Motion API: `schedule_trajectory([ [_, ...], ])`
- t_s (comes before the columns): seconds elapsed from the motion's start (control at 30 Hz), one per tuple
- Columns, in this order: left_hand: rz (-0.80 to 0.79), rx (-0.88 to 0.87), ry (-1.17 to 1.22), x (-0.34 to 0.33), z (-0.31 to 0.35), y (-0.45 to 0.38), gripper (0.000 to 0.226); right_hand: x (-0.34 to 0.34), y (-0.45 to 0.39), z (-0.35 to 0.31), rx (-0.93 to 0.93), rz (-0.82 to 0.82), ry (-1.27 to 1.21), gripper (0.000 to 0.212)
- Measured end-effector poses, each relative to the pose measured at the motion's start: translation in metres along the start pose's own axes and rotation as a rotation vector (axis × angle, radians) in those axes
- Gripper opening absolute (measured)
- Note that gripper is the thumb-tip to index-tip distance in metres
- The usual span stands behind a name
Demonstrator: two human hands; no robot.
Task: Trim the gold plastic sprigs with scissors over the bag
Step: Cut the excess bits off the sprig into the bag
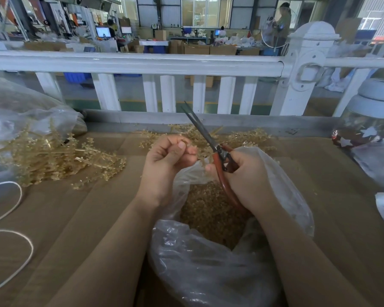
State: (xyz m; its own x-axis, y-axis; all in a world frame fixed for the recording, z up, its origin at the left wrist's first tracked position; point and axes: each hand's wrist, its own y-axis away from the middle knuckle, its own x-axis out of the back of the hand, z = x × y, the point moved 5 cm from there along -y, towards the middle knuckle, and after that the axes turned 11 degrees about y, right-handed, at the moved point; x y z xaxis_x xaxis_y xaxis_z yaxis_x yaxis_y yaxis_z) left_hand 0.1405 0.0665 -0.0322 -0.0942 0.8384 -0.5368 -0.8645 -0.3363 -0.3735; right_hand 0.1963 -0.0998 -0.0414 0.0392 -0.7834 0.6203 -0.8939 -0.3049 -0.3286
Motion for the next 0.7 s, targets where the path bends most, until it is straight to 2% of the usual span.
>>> schedule_trajectory([
  [0.17, -0.044, 0.121, 0.011, -0.001, -0.006, 0.001, 0.018, -0.003, -0.002, 0.001, 0.014, -0.035, -0.051, 0.011],
  [0.43, -0.076, 0.297, 0.023, -0.002, -0.010, 0.002, 0.007, -0.005, 0.000, -0.002, 0.072, -0.069, 0.009, 0.016],
  [0.53, -0.054, 0.387, -0.001, -0.002, -0.012, 0.005, 0.017, -0.004, 0.000, -0.003, 0.091, -0.063, 0.060, 0.015],
  [0.7, -0.071, 0.434, -0.089, -0.002, -0.012, 0.008, 0.014, -0.002, 0.003, -0.009, 0.195, -0.039, 0.215, 0.013],
])
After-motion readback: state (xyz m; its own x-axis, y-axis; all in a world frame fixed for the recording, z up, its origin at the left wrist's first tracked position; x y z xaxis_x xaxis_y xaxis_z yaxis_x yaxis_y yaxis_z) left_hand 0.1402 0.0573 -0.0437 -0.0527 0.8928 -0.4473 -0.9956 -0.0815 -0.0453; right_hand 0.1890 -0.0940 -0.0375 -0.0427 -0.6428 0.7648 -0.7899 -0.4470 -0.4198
